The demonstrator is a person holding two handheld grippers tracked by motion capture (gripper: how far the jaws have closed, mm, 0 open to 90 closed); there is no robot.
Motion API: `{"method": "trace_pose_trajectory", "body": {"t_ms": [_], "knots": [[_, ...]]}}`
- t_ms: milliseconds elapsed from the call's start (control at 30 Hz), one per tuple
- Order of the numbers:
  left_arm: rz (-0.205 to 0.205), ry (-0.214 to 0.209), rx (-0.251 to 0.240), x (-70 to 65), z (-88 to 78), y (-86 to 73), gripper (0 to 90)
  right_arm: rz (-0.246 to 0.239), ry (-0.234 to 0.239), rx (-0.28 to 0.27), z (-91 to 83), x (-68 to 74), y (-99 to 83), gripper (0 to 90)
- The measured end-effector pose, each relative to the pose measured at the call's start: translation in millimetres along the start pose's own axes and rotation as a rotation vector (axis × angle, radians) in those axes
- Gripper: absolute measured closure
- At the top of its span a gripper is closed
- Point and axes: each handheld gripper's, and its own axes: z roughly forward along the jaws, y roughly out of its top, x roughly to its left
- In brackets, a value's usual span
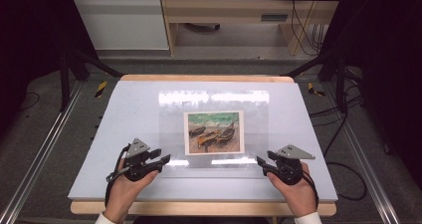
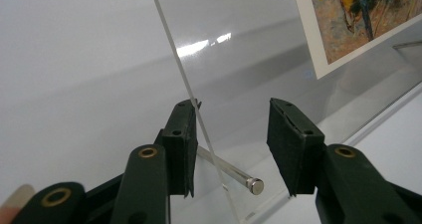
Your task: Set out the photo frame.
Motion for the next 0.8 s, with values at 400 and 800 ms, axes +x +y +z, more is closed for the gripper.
{"method": "trace_pose_trajectory", "body": {"t_ms": [400,800], "knots": [[-0.013,0.002,0.011,-2.6,-2.2,-3.2,57.7,0.0,-0.011,0.001,-4.6,2.0,-4.3,59.5],[-0.004,0.016,0.014,-5.8,-3.9,-5.3,59.2,0.007,-0.014,-0.002,-6.9,2.7,-7.9,61.7]]}}
